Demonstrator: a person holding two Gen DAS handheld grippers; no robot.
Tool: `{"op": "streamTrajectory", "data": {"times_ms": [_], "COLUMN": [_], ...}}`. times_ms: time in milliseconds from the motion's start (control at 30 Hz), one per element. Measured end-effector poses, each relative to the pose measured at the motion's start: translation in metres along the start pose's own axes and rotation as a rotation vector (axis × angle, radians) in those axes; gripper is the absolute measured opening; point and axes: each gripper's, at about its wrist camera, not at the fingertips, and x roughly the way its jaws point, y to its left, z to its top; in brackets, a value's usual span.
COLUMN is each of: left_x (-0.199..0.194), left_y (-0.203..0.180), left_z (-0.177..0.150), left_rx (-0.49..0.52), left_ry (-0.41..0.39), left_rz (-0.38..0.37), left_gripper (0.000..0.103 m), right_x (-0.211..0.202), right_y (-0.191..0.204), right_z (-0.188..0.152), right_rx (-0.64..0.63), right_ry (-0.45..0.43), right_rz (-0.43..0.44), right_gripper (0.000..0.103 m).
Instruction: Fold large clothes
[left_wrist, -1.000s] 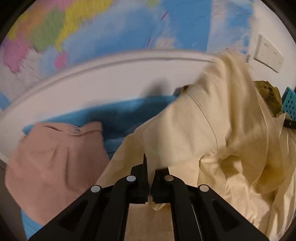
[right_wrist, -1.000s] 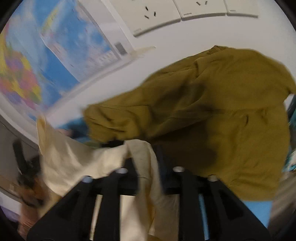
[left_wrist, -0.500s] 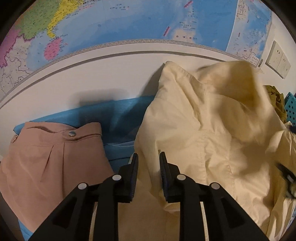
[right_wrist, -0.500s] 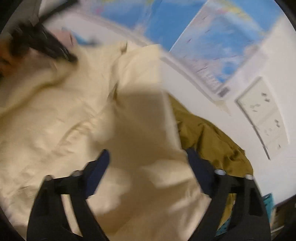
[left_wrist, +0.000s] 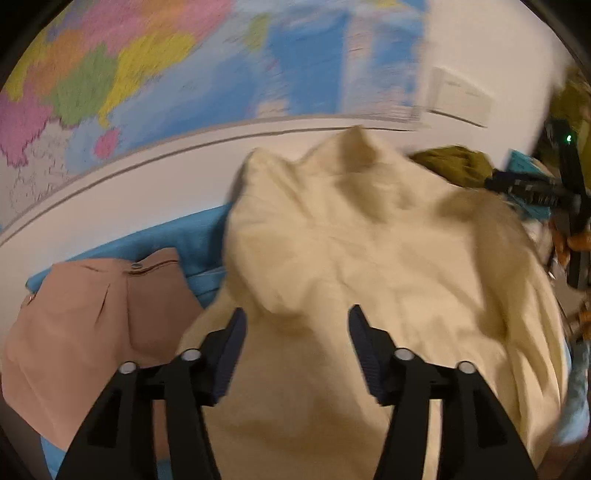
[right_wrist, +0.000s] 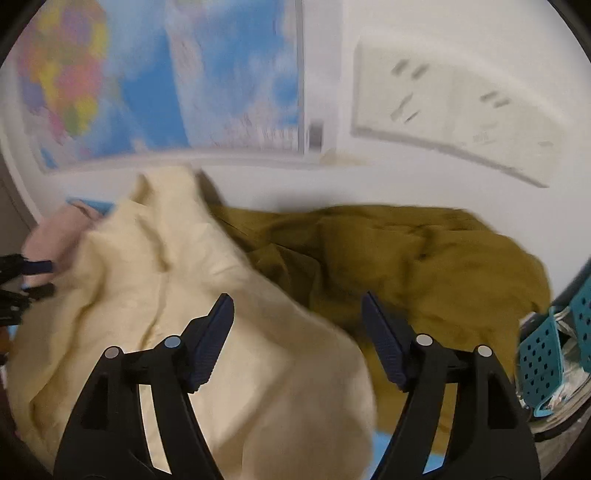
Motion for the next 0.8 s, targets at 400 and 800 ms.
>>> {"op": "streamTrajectory", "data": {"times_ms": [400, 800], "left_x": [-0.057, -0.129], "left_y": [-0.077, 0.050], "left_z": [-0.110, -0.076], "left_rx": [0.209, -0.115], "left_ry": [0.063, 0.005], "left_rz": [-0.134, 0.282], "left_gripper": [0.081, 0.028], "right_x": [-0.083, -0.095], "right_y": [0.060, 0.071], "right_z": [-0.175, -0.182], "right_rx": [0.002, 0.099], "right_ry": [0.152, 0.089], "right_rz": [0.236, 0.447], "right_gripper": [0.082, 0.006]}}
